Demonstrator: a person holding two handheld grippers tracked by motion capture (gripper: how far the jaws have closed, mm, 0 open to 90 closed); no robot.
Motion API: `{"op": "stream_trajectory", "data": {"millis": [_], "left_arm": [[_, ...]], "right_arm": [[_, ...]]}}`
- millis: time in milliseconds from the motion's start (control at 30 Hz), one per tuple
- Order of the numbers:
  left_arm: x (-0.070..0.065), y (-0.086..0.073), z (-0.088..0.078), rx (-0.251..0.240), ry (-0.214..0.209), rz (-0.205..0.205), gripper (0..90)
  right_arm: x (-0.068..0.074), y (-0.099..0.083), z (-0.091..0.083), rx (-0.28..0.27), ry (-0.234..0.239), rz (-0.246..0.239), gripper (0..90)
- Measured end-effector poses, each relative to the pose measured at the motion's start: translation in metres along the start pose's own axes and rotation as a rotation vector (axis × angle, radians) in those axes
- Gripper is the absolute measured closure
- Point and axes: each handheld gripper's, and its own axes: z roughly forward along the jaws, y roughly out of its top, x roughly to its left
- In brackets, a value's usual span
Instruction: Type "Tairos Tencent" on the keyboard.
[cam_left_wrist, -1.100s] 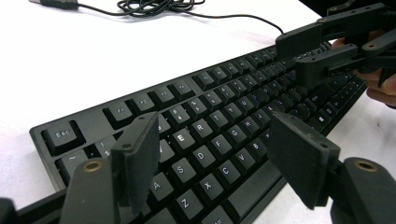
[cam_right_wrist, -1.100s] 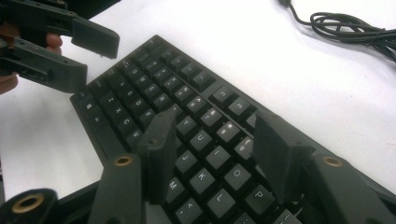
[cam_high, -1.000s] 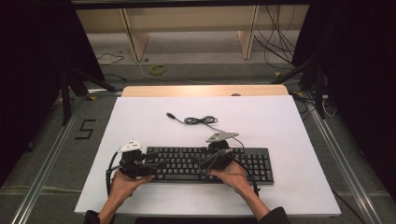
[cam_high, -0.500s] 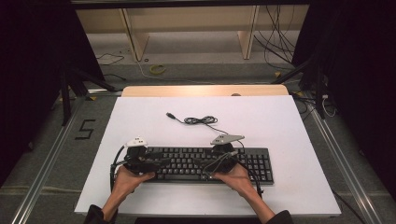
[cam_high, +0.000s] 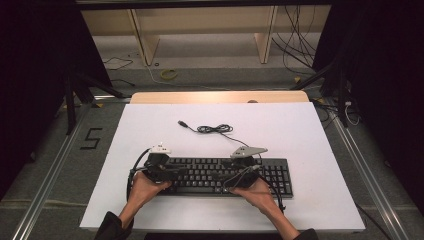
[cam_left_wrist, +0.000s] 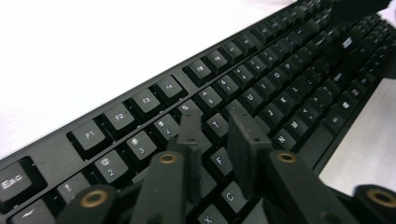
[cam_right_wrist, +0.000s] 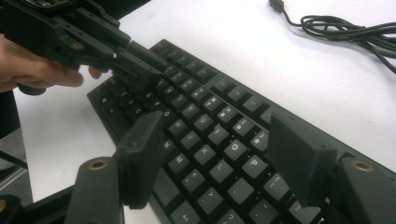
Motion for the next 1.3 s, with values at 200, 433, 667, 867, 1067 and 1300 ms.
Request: {"op": "stream_trajectory", "data": {"millis": [200, 433, 667, 867, 1067, 1300], "left_arm": [[0.003, 0.002, 0.004, 0.014, 0.011, 0.005, 82.4], [0.003, 0.003, 0.008, 0.035, 0.007, 0.012, 86.7], [0.003, 0.003, 0.013, 0.055, 0.012, 0.017, 88.7], [0.002, 0.001, 0.016, 0.064, 0.018, 0.008, 89.1], [0.002, 0.001, 0.015, 0.059, 0.019, 0.011, 89.0], [0.000, 0.003, 0.008, 0.024, -0.014, -0.005, 79.7]], "right_arm": [[-0.001, -0.002, -0.002, -0.003, -0.001, -0.003, 36.3], [0.000, -0.003, -0.004, -0.002, 0.003, -0.005, 35.9], [0.000, -0.003, -0.004, -0.001, 0.004, -0.004, 36.1], [0.000, -0.003, -0.004, 0.000, 0.002, -0.006, 36.2], [0.001, -0.003, -0.004, 0.000, 0.001, -0.006, 36.3], [0.000, -0.002, -0.004, -0.004, 0.000, -0.004, 36.3]]}}
